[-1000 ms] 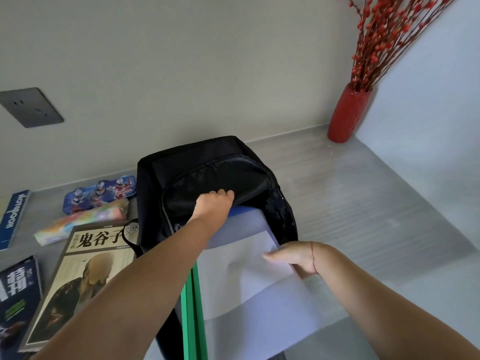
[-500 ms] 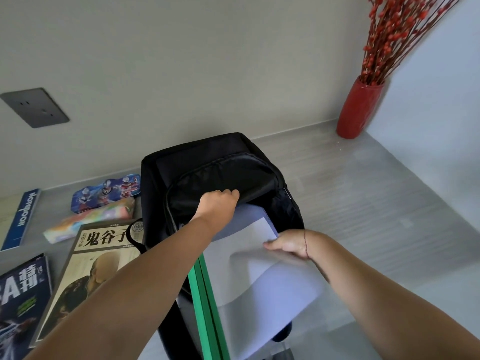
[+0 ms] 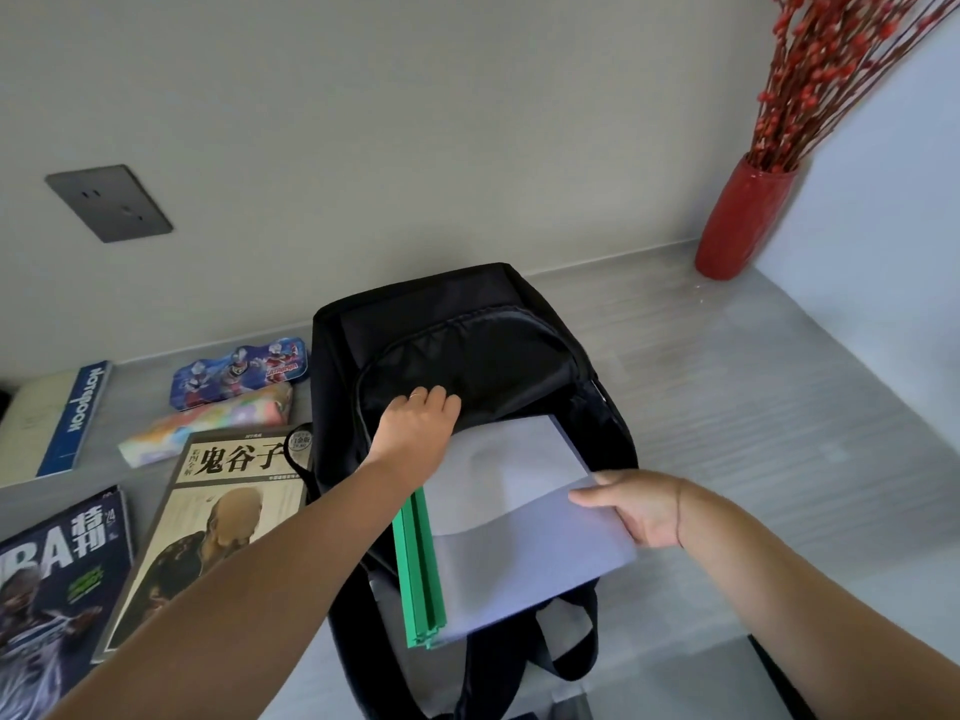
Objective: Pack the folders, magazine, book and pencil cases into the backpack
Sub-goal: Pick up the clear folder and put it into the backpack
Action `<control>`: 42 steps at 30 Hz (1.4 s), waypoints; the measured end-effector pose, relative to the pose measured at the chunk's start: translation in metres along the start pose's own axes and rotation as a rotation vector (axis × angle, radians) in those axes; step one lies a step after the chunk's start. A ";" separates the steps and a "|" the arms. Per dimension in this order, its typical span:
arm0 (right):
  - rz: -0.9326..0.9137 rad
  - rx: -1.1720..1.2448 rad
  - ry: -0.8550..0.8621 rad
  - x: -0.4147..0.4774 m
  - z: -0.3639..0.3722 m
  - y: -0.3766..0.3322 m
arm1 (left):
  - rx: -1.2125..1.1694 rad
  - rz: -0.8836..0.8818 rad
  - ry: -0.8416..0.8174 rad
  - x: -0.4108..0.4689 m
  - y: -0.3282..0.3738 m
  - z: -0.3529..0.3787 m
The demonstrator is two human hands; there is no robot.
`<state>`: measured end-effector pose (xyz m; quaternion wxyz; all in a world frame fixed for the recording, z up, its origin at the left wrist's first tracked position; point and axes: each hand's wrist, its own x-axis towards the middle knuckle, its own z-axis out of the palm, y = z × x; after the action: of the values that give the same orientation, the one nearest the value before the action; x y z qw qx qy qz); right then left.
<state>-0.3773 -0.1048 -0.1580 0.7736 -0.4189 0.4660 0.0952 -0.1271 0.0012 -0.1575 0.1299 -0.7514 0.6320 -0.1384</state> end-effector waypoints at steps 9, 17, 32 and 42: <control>-0.202 0.949 -0.026 -0.032 0.080 0.082 | 0.009 0.012 -0.039 -0.004 0.006 -0.007; -0.187 0.743 0.269 -0.006 0.112 0.070 | -0.048 -0.055 -0.147 -0.001 0.005 -0.012; -0.146 0.814 0.404 0.064 0.116 0.006 | -0.111 -0.083 -0.129 -0.003 -0.004 -0.009; -0.166 0.932 0.444 0.058 0.119 0.027 | -0.263 -0.040 -0.050 0.006 0.007 -0.006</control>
<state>-0.2837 -0.0137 -0.1935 0.7655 -0.0760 0.5767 -0.2750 -0.1350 -0.0065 -0.1546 0.0430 -0.7775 0.6262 -0.0383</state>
